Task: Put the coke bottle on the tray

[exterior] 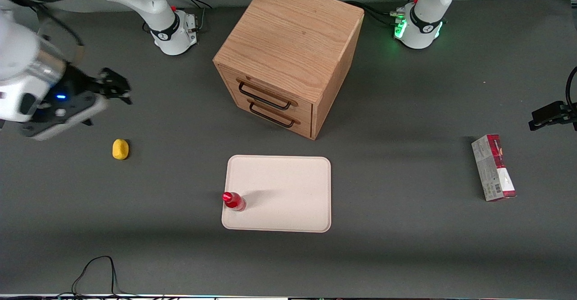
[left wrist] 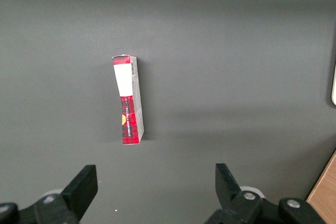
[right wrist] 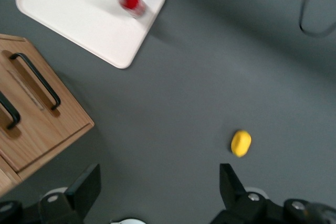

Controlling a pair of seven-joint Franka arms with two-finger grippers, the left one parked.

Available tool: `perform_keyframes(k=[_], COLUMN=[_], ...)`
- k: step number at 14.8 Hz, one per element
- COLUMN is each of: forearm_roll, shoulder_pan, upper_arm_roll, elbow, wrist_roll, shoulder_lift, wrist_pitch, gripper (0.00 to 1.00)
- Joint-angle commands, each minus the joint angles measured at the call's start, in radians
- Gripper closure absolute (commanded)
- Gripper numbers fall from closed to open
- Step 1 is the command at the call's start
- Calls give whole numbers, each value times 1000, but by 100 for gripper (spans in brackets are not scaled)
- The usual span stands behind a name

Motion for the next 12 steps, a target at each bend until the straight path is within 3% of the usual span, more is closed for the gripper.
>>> perform_keyframes(k=[1, 5, 12], forearm_roll=[4, 6, -4], shoulder_pan=[-143, -242, -277], upper_arm_roll=[99, 105, 41], elbow=[-239, -434, -442], wrist_roll=[18, 18, 12], shoulder_lift=[-178, -290, -294], wrist_pitch=[82, 183, 209], gripper=[0, 0, 0])
